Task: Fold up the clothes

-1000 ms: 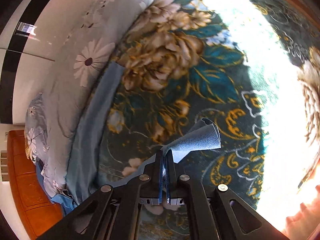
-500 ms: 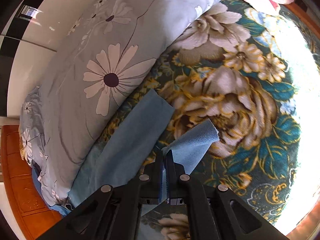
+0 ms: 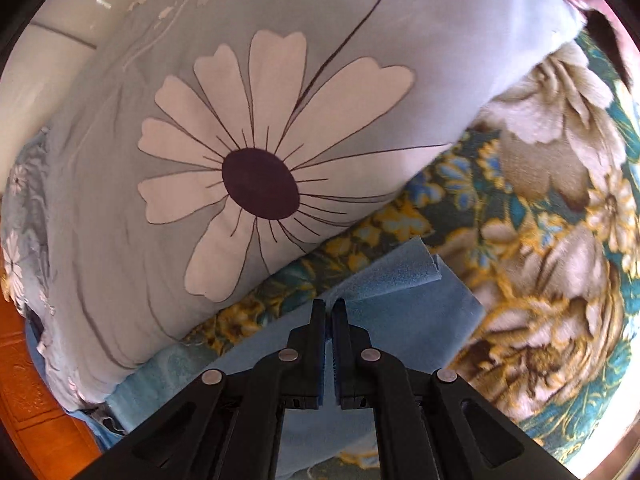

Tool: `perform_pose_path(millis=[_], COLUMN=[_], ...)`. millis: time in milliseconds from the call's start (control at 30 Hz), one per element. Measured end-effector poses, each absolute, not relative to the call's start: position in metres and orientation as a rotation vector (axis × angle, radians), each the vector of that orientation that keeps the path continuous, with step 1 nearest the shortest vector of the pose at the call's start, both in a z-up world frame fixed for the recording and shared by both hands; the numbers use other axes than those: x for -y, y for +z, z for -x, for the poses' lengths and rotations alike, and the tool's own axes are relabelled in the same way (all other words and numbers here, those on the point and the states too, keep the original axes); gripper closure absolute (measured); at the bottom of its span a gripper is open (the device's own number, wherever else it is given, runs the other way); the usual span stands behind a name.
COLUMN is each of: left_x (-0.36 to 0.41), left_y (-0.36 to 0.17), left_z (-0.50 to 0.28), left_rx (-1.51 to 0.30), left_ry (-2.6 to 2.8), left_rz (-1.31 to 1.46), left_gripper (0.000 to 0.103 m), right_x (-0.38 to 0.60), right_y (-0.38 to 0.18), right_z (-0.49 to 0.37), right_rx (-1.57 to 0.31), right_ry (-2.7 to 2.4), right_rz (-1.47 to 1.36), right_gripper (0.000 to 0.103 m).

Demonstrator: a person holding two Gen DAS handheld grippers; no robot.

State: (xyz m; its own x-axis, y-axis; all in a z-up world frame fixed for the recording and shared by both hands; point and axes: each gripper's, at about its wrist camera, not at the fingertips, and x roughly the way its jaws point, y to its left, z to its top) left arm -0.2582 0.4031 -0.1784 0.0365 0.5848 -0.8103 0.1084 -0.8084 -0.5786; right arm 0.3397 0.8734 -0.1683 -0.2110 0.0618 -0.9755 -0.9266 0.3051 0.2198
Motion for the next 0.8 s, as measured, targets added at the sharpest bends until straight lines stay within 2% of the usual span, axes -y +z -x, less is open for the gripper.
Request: perform_pose_path(millis=[167, 267, 300, 333, 433, 467, 533, 700, 800], left_x=[-0.404, -0.397, -0.394, -0.390, -0.381, -0.379, -0.374, -0.376, -0.389], left_y=[-0.173, -0.164, -0.162, -0.158, -0.153, -0.155, -0.160, -0.176, -0.187], left_z=[0.243, 0.229, 0.225, 0.219, 0.200, 0.193, 0.179, 0.153, 0.147], left_rx=[0.635, 0.593, 0.579, 0.560, 0.522, 0.516, 0.520, 0.580, 0.555], left_ry=[1.814, 1.843, 1.857, 1.874, 1.896, 1.892, 1.868, 1.776, 1.745], left_rz=[1.936, 1.918, 1.908, 1.897, 1.869, 1.866, 1.872, 1.897, 1.917], left_gripper=[0.096, 0.087, 0.077, 0.070, 0.063, 0.062, 0.059, 0.058, 0.058], right_x=[-0.877, -0.873, -0.870, -0.866, -0.845, -0.832, -0.813, -0.777, -0.773], right_y=[-0.175, -0.166, -0.159, -0.152, -0.122, -0.114, -0.114, -0.172, -0.191], right_z=[-0.331, -0.328, -0.327, -0.327, -0.332, -0.340, -0.356, -0.396, -0.400], right_rx=[-1.452, -1.430, -1.420, -1.402, -1.285, -1.258, -1.262, -1.482, -1.540], right_ry=[1.174, 1.238, 1.272, 1.301, 1.383, 1.388, 1.359, 1.168, 1.134], right_rz=[0.840, 0.839, 0.834, 0.827, 0.778, 0.733, 0.677, 0.567, 0.485], right_gripper=[0.095, 0.069, 0.056, 0.050, 0.046, 0.042, 0.041, 0.042, 0.042])
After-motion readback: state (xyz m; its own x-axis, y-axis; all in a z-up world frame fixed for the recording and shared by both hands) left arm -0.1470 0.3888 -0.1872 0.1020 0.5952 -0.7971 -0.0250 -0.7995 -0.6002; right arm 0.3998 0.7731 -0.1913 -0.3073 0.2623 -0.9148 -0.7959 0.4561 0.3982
